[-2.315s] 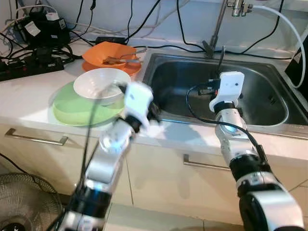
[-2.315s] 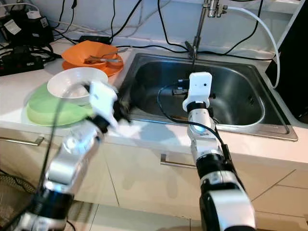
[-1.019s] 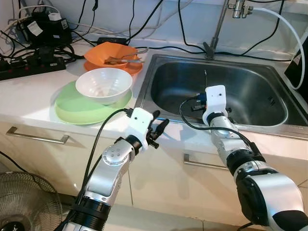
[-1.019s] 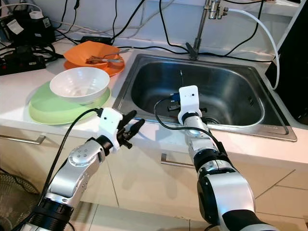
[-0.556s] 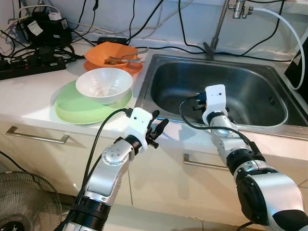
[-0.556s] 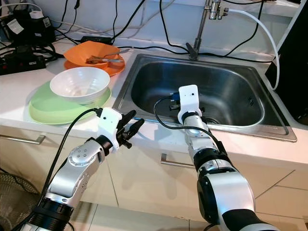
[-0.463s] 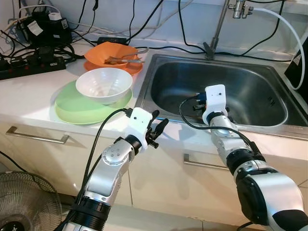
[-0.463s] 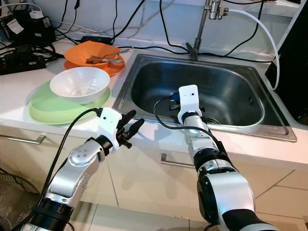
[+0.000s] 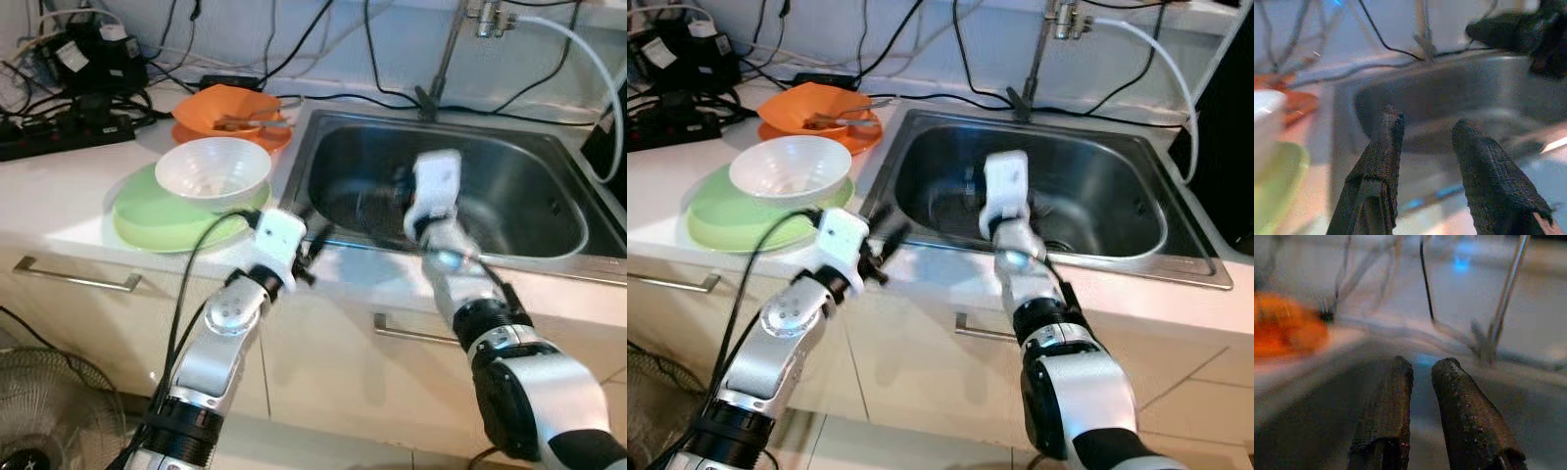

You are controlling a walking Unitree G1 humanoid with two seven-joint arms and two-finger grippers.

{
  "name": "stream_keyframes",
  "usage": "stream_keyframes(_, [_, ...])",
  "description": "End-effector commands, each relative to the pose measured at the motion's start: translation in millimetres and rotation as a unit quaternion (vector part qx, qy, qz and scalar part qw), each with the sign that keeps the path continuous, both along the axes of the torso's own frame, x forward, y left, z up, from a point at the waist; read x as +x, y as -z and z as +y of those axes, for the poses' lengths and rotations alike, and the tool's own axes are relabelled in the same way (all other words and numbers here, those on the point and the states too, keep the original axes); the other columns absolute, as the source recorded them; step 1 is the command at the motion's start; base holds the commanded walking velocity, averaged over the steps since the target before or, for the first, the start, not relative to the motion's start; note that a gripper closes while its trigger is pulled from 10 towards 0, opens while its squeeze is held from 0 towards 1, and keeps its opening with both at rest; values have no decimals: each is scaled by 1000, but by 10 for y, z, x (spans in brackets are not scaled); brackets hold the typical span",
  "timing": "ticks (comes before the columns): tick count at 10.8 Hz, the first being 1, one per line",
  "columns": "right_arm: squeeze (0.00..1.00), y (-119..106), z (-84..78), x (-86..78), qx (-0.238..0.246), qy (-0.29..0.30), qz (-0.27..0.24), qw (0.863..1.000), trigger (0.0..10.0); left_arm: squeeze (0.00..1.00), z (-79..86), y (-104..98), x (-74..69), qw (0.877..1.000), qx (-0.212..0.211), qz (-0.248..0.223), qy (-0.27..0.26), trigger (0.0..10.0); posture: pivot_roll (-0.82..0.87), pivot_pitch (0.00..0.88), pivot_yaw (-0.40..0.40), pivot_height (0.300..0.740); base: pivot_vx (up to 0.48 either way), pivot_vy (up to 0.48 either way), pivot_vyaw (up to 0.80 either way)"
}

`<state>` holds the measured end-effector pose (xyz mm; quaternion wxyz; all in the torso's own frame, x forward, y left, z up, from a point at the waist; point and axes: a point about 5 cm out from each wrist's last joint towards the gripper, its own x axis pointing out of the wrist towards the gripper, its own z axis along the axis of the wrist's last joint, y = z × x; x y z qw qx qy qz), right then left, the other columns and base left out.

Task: Kitchen organization

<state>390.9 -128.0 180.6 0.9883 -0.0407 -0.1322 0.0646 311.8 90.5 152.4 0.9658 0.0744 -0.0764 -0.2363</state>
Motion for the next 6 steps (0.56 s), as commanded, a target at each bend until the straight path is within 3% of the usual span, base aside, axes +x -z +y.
stream_keyframes(1, [0,-27,-49,-22,13,4,-17,1000,10000,0,9,-43,33,1000,1,-13,-10,10000,230,16,-43,740,0,0,0])
stream_keyframes(2, [0,-78,-101,-98,12,8,-50,999,10000,0,15,-104,24,997,-24,-75,-10,10000,214,16,-38,740,0,0,0])
stream_keyframes(3, [0,-45,-140,-184,5,3,-64,998,10000,0,41,-124,-19,994,-38,-102,-8,10000,203,17,-35,740,0,0,0])
stream_keyframes(4, [0,17,-190,-255,5,1,-65,998,10000,0,57,-105,-52,996,-34,-83,-9,10000,200,17,-35,740,0,0,0])
stream_keyframes(6, [0,159,-323,-460,9,8,-63,998,10000,0,27,-101,20,998,-18,-51,-19,10000,189,20,-31,740,0,0,0])
